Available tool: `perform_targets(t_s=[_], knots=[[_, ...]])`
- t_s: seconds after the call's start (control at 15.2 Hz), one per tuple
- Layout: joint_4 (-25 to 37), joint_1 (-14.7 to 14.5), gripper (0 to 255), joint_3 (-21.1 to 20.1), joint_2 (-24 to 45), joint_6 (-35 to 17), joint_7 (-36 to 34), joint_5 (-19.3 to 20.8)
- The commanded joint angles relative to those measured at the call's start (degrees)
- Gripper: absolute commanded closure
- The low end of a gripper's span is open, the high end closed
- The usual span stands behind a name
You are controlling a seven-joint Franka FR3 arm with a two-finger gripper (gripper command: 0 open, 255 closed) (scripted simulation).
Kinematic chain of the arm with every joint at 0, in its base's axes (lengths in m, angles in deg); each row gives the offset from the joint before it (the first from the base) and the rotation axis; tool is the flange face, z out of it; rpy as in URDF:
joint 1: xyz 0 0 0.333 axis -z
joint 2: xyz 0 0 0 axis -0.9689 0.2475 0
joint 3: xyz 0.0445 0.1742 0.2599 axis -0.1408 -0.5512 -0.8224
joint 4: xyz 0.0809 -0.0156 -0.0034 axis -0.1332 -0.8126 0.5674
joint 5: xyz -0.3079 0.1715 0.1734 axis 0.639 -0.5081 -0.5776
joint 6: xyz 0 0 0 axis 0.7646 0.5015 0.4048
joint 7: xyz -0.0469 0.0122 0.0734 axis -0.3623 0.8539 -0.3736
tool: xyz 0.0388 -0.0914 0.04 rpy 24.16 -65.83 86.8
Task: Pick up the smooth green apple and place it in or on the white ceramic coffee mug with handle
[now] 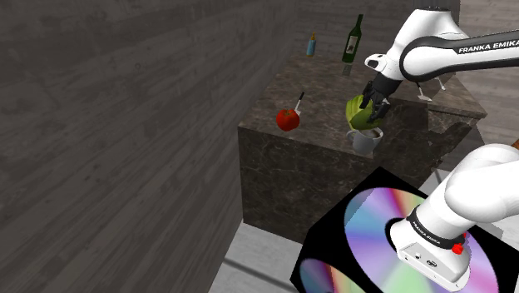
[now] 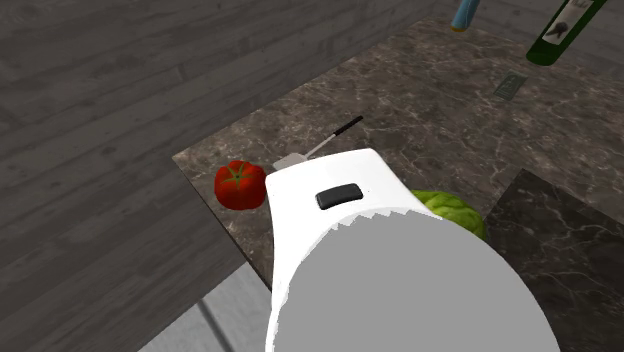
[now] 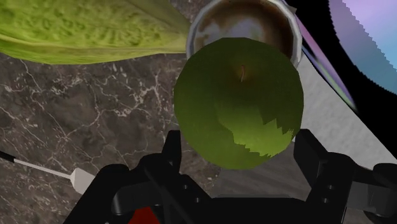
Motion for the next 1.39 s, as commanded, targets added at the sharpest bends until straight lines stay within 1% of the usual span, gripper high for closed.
perform_targets(t_s=[0.0,0.2,0.26,0.59,0.86,1.32], knots=[[0.0,0.0,255,0.0,0.0,-0.1,0.0,0.0],[0.0,0.0,255,0.0,0.0,-0.1,0.0,0.0],[0.0,0.0,0,0.0,0.0,-0.1,0.0,0.0],[0.0,0.0,0,0.0,0.0,-0.1,0.0,0.0],[5.3,-0.1,0,-1.3,-3.2,8.4,0.1,-0.8],[5.3,-0.1,0,-1.3,-3.2,8.4,0.1,-0.8]])
